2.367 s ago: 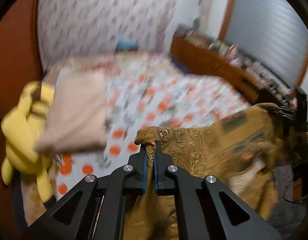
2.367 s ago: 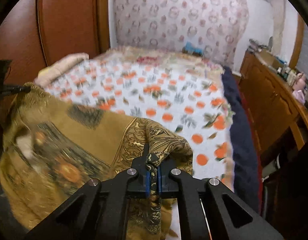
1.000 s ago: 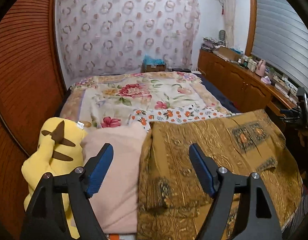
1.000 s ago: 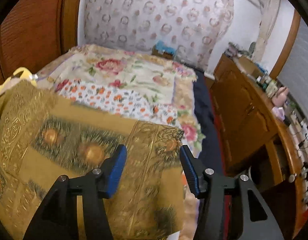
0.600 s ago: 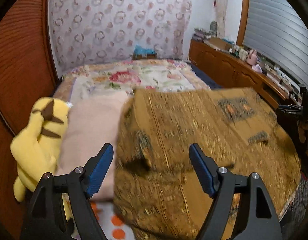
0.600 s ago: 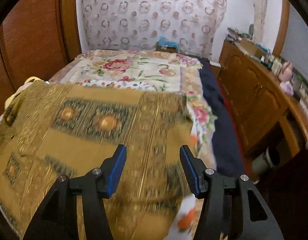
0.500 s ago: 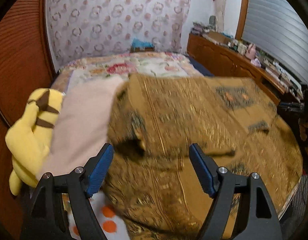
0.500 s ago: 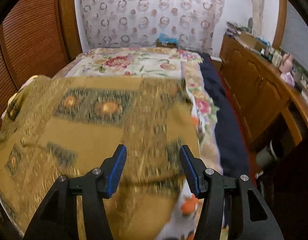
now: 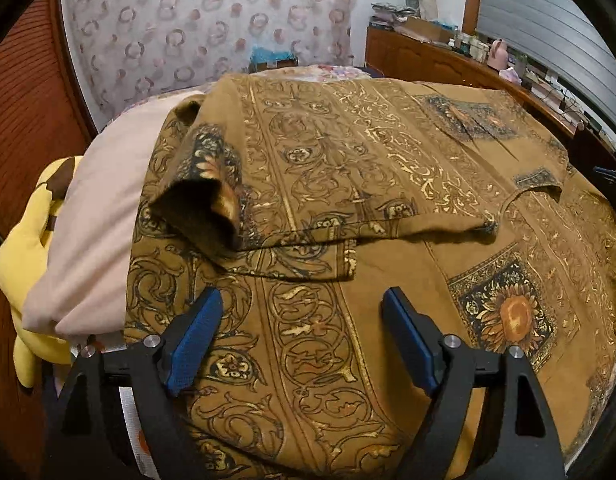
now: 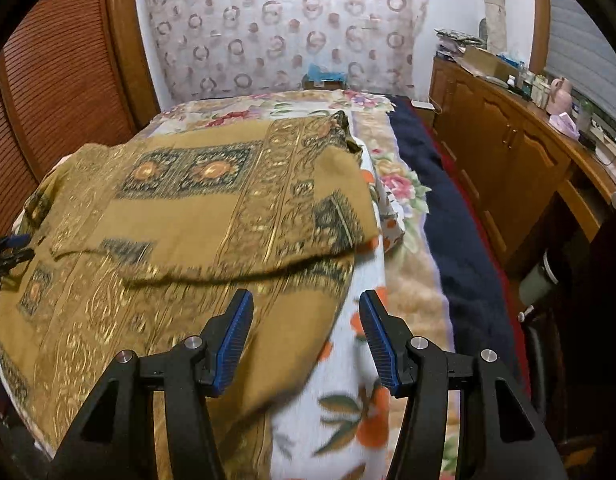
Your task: Fold small clothes
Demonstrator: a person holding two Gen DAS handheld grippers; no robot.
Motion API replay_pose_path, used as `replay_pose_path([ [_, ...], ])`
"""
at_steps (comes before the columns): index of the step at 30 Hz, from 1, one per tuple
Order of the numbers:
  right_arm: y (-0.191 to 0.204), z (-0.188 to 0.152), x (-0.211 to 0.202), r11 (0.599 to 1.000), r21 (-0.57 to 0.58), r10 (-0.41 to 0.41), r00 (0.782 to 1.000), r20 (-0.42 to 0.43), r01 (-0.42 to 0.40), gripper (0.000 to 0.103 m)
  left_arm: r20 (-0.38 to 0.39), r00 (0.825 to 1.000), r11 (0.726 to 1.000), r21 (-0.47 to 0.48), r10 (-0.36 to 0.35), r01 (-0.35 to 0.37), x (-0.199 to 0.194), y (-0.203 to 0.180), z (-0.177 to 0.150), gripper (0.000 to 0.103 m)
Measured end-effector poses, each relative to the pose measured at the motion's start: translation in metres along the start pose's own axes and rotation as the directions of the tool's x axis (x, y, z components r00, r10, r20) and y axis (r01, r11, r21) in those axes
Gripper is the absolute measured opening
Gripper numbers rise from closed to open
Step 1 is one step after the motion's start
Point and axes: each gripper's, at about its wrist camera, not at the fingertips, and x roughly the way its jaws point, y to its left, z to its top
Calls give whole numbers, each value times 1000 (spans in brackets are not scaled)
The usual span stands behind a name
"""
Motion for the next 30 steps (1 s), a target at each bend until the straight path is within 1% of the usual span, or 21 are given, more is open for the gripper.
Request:
replay_pose_path([
  [4, 18, -26, -17, 1000, -24, 0, 1000, 17, 0, 57, -3, 1000, 1000, -5, -1, 1, 0, 1, -1, 86],
  [6, 22, -42, -25, 999, -47, -11, 1000, 4, 11, 57, -6, 1000, 1000, -1, -4, 4, 2, 0, -2, 89],
  [8, 25, -55, -28, 998, -65, -13, 1000, -16, 12, 56, -8, 1000, 1000, 2, -4, 4, 2, -1, -1, 90],
  [9, 25, -60, -29, 997, -70, -11, 1000, -29, 9, 49, -9, 1000, 1000, 3, -4, 4, 2, -1, -1, 90],
  [11, 29, -68, -28, 997, -75, -1, 998, -55, -3, 45, -9, 1000, 1000, 3, -5, 5, 2, -1, -1, 90],
  [12, 30, -68, -27, 997, -75, 8, 998, -61, -12, 40, -9, 1000, 1000, 3, -4, 4, 2, -1, -1, 90],
  [14, 36, -70, -20, 996, -79, 37, 997, -74, -43, 35, -9, 1000, 1000, 3, -4, 4, 2, -1, -1, 90],
  [16, 41, -70, -14, 995, -87, 39, 995, -87, -46, 29, -9, 1000, 1000, 3, -5, 5, 2, -2, -1, 91],
  [17, 44, -71, -9, 994, -103, 31, 995, -98, -41, 25, -11, 1000, 1000, 4, -9, 9, 2, -2, -1, 93],
  [19, 47, -72, -6, 992, -116, 30, 996, -87, -40, 22, -17, 1000, 1000, 14, -14, 14, 3, -4, -1, 98],
  [21, 44, -73, -9, 992, -118, 29, 995, -91, -40, 8, -22, 1000, 1000, 21, -16, 16, 5, -6, 0, 101],
  [24, 35, -80, -22, 993, -119, 15, 996, -91, -25, 5, -24, 1000, 1000, 21, -19, 20, 5, -7, 1, 101],
  [27, 19, -87, -50, 995, -91, -44, 995, -95, 36, 5, -25, 1000, 1000, 23, -20, 20, 6, -7, 1, 102],
  [28, 13, -87, -58, 997, -71, -40, 994, -98, 33, 4, -25, 999, 1000, 23, -20, 20, 6, -6, 1, 102],
  [29, 9, -90, -64, 996, -68, -65, 992, -106, 58, 0, -26, 999, 1000, 23, -20, 21, 6, -6, 1, 102],
  [30, 6, -92, -68, 993, -74, -96, 989, -110, 88, 0, -25, 999, 1000, 23, -20, 21, 6, -6, 1, 102],
])
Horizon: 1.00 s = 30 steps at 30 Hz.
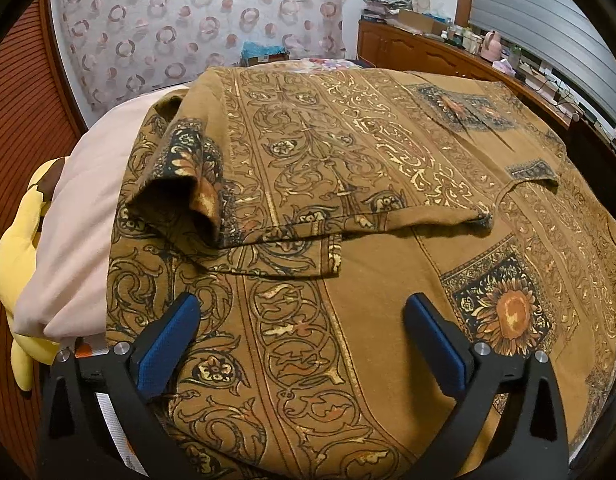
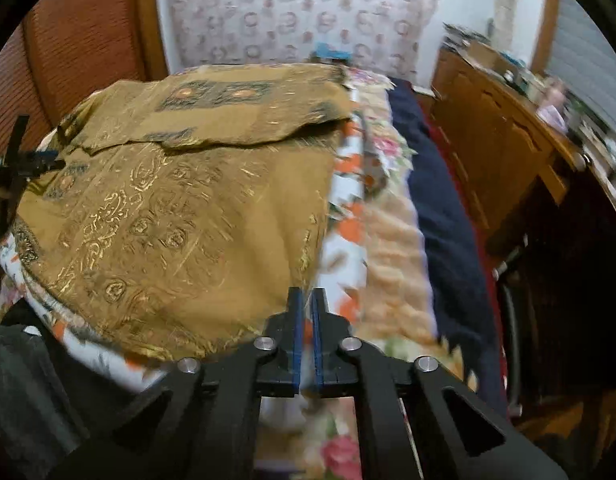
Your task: Fold small clothes
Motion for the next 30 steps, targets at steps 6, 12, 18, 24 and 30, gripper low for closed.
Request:
replay_pose_path([
  [6, -5, 8, -9, 999, 49, -8, 998, 65, 5, 3, 0, 1000, 1000, 0, 0, 0, 0, 0, 0, 103],
  [12, 12, 55, 15, 998, 47, 34, 986, 165, -43, 46, 0, 1000, 1000, 0, 0, 0, 0, 0, 0, 103],
  [18, 16, 99, 62, 991, 91, 75, 976, 206, -95, 47, 1, 1000, 1000, 0, 1, -1, 0, 0, 0, 103],
  [24, 3, 132, 122, 988, 152, 18, 989, 145, -40, 47, 1, 1000, 1000, 0, 1, -1, 0, 0, 0, 103],
  [30, -4, 158, 170, 967, 254, 16, 998, 68, -32, 47, 1, 1000, 1000, 0, 1, -1, 0, 0, 0, 103],
])
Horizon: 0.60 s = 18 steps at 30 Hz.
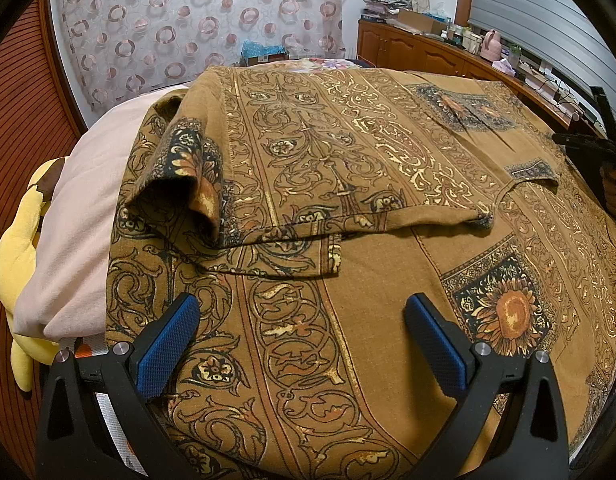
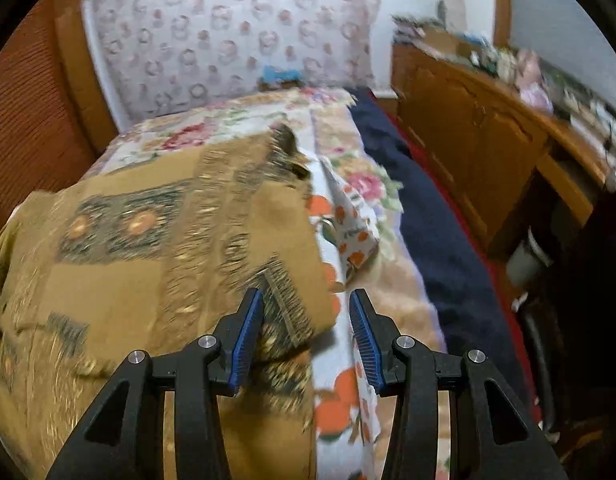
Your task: Fold small clothes
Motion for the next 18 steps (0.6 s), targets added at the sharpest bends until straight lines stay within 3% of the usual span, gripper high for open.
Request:
replay_pose_path([
  [4, -1, 11, 18, 998, 40, 46, 999, -15, -45, 47, 0, 1000, 1000, 0, 0, 0, 0, 0, 0, 103],
  [5, 0, 12, 17, 998, 40, 56, 998, -12, -56, 41, 0, 1000, 1000, 0, 0, 0, 0, 0, 0, 103],
  [6, 2, 14, 17, 997, 36, 68, 998, 2, -68, 26, 0, 1000, 1000, 0, 0, 0, 0, 0, 0, 103],
  [9, 14, 17, 9, 994, -3, 106, 993, 45, -105, 10, 0, 1000, 1000, 0, 0, 0, 0, 0, 0, 103],
  [18, 31, 8, 18, 995, -52, 89, 994, 64, -86, 9, 0, 1000, 1000, 0, 0, 0, 0, 0, 0, 103],
])
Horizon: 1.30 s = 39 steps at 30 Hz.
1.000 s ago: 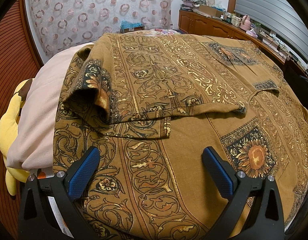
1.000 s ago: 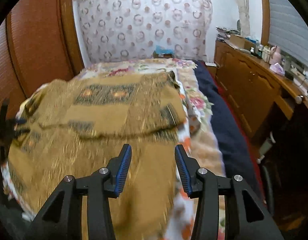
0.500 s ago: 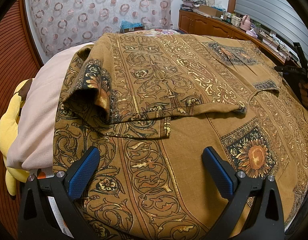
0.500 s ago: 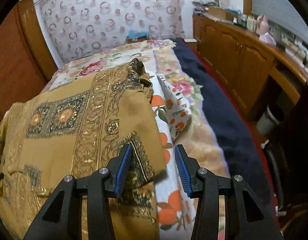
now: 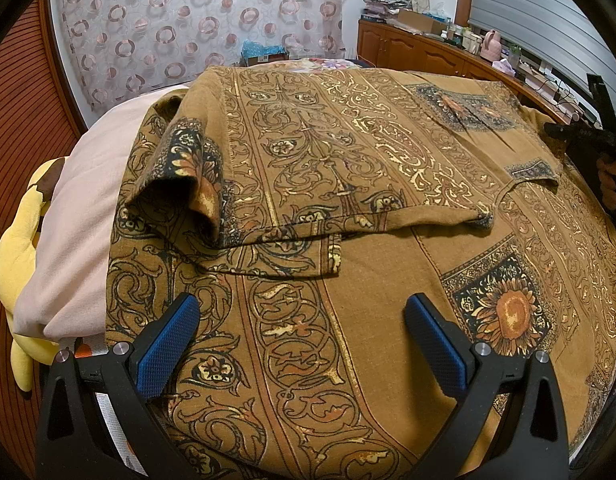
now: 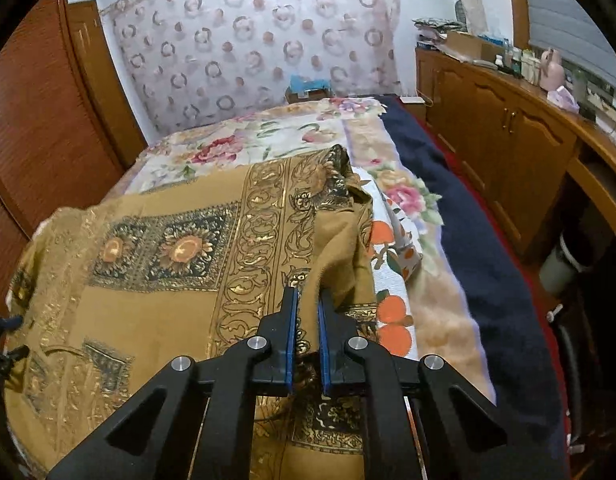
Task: Fold small clothes
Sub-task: 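Grasp the shirt edge with the right gripper and lift it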
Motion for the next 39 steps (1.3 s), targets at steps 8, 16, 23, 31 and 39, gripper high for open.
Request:
replay_pose_path([
  [8, 5, -1, 12, 999, -14, -42, 999, -22, 42, 9, 15, 1000, 1000, -10, 6, -6, -7, 2, -1, 102],
  [16, 6, -3, 2, 999, -19, -45, 999, -16, 45, 9, 168, 985, 995, -96, 43, -27, -56, 30, 13, 65],
  [23, 7, -3, 1, 998, -26, -50, 999, -16, 50, 9, 147, 982, 991, -68, 123, -114, -39, 38, 35, 50],
  [31, 9, -3, -2, 997, -50, -64, 998, -10, 63, 8, 73, 990, 991, -67, 125, -120, -9, 44, 44, 3],
  [39, 15, -2, -61, 997, -82, 3, 994, 113, 7, 3, 224, 973, 991, -128, 56, -27, -77, 42, 41, 2],
])
